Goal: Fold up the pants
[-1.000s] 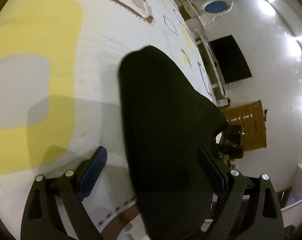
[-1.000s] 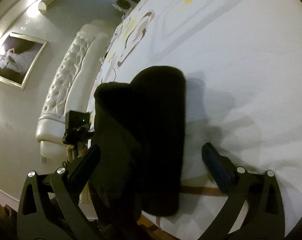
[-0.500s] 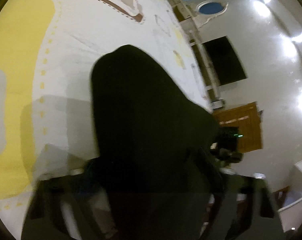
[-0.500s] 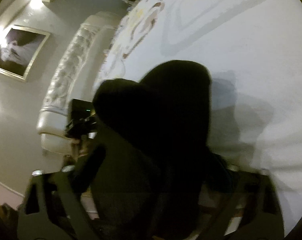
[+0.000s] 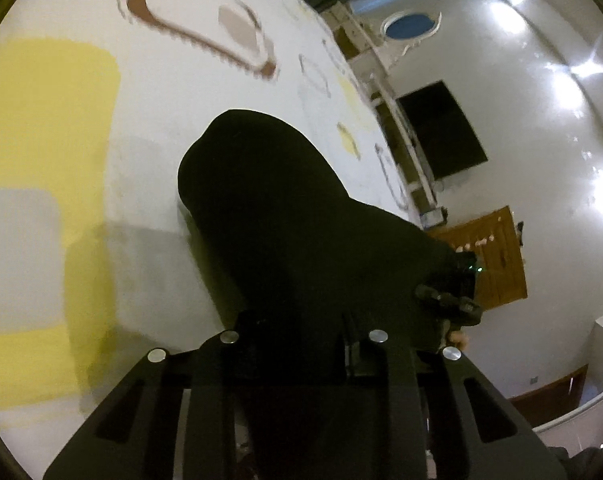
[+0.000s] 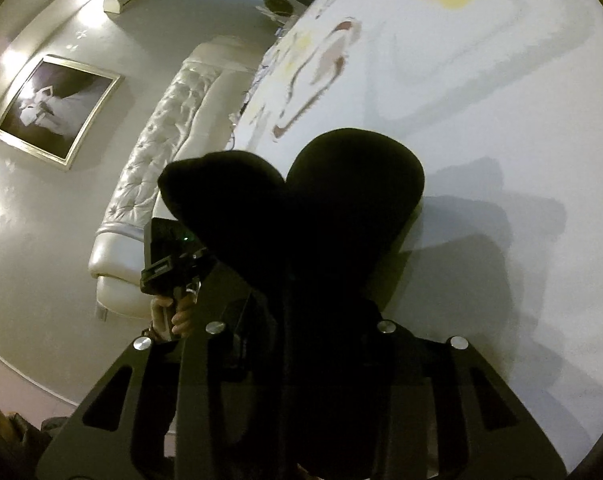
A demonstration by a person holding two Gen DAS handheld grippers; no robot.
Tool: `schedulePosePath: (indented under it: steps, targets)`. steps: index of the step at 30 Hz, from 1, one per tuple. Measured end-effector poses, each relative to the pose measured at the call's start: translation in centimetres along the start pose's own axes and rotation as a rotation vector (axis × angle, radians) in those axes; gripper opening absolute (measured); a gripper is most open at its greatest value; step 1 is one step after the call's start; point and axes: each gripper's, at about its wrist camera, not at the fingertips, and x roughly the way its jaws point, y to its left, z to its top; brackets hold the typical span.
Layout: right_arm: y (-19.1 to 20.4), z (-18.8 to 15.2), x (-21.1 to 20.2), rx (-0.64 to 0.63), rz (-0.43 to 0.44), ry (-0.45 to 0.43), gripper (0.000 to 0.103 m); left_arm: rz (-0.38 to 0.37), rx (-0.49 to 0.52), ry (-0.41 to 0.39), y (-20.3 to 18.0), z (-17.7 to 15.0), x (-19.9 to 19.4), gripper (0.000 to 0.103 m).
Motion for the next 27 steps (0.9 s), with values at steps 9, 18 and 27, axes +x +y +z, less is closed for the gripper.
schedulePosePath:
  steps: [9, 18, 27]
  targets:
    - [0.3, 4.8, 7.8, 0.011, 0.059, 0.045, 0.034, 0.078, -0.061, -0.101, 4.3, 3.8, -4.5, 0.027]
    - [-1.8, 4.1, 7.7, 0.048, 0.055, 0.017, 0.044, 0.034, -0.116, -0.148, 7.3, 2.1, -4.0, 0.048]
    - [2.2, 0.2, 2.2, -0.061, -0.313, -0.176, 0.081, 0.446, 0.060, -0.292, 1.5, -3.3, -7.6, 0.081]
